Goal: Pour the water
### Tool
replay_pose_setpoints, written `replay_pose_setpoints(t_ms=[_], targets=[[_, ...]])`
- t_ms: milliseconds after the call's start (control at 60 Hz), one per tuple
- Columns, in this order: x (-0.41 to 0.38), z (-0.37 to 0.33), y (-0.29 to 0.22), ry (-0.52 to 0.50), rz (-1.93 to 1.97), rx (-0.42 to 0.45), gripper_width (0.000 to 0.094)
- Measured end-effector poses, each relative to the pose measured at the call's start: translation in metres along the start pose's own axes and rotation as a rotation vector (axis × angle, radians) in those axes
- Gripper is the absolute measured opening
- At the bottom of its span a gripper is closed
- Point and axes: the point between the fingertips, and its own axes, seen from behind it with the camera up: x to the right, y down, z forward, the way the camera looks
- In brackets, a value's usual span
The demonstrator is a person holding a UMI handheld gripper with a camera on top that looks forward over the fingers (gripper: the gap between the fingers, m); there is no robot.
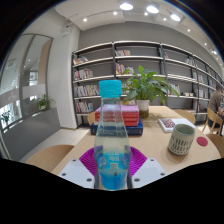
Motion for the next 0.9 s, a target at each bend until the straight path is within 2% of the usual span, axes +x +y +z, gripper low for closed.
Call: replay_pose_setpoints(t_ms=[183, 300, 433, 533, 667, 833, 900], targets=[[-0.006, 0.006, -0.006, -0.090, 0.066, -0.035, 0.0369], [0.004, 0.020, -0.024, -0.137, 0.372, -0.078, 0.0369], [0.023, 0.034, -0.052, -0.196, 0.795, -0.075, 0.0369], [0.044, 0.029, -0.091, -0.237, 1.086, -0.045, 0.0370], [0.071, 0.036, -0.123, -0.302, 1.451, 0.034, 0.0370], [0.115, 0.043, -0.161, -0.354, 1.815, 0.177, 0.0371], [0.127, 0.045, -0.164, -0.374, 1.964, 0.189, 0.0371]])
